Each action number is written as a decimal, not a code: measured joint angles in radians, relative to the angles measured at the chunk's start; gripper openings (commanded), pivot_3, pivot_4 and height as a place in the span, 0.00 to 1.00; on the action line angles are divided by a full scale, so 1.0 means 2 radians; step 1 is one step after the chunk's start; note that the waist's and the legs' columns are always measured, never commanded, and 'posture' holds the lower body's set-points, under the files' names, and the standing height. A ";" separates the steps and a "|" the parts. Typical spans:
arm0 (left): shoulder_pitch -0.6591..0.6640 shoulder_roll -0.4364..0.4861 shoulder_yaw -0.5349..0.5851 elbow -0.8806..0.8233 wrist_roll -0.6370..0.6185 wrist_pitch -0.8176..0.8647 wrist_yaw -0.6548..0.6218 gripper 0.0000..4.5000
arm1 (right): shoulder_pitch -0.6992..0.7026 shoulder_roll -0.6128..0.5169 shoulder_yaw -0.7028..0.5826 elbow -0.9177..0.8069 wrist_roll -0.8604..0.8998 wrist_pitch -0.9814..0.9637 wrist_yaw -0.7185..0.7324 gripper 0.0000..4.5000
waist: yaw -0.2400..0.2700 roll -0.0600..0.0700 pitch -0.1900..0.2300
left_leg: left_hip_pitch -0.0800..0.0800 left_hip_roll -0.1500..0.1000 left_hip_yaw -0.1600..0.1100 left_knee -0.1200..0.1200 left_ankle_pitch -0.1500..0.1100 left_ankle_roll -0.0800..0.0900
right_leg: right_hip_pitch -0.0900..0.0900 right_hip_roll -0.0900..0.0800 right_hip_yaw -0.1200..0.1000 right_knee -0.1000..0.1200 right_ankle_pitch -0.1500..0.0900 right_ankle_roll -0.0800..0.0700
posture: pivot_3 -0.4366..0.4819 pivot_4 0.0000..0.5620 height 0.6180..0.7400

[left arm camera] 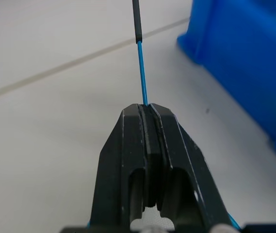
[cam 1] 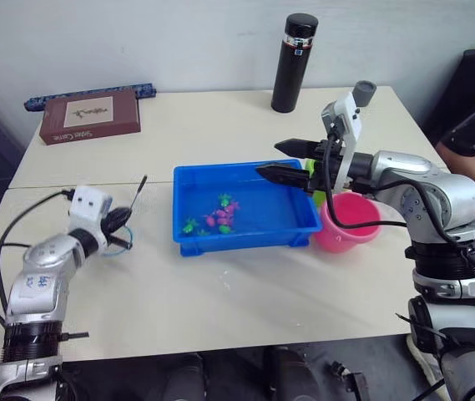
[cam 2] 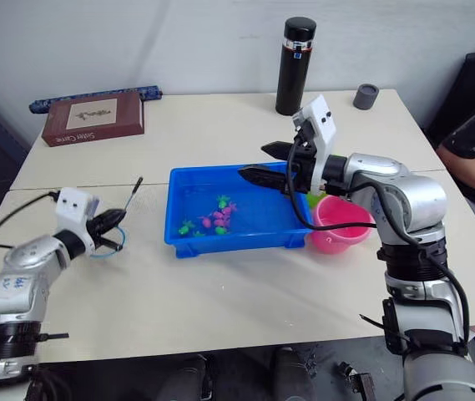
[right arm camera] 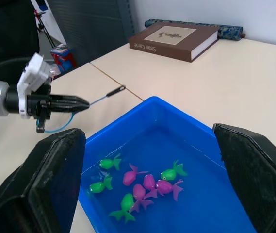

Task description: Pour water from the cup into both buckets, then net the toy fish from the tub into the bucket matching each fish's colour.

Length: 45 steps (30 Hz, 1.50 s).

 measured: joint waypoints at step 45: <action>-0.136 0.032 -0.202 -0.079 -0.042 -0.103 -0.327 0.01 | 0.082 -0.130 0.047 -0.116 -0.027 -0.065 0.179 1.00 | 0.003 0.000 0.000 | -0.001 0.001 0.000 0.008 0.000 0.000 | 0.000 0.004 -0.002 0.003 0.000 0.000 | 0.48 0.27 1.00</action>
